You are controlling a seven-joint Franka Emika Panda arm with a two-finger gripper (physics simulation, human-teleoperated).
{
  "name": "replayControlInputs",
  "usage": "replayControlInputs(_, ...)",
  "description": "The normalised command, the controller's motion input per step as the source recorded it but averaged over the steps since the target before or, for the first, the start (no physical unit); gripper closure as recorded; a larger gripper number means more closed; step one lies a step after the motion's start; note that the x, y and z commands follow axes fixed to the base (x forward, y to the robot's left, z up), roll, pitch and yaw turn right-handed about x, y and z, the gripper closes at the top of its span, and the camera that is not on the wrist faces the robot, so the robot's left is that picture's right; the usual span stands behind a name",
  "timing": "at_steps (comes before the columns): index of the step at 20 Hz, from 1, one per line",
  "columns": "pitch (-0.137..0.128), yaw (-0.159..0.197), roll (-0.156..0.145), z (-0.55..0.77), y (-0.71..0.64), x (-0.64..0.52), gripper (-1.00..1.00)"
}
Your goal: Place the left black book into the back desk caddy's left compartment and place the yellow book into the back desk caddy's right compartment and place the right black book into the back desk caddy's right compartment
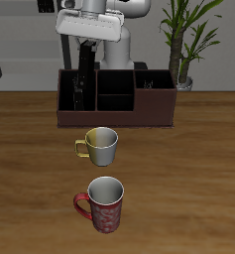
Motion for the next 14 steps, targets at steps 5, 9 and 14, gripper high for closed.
replayControlInputs(5, -0.017, 0.042, 0.058, 0.17, 0.73, -0.47, 1.0)
replayControlInputs(9, -0.032, 0.035, 0.05, 0.09, 0.36, -0.21, 1.0)
replayControlInputs(14, 0.001, 0.012, 0.051, 0.1, 0.6, -0.23, 1.0)
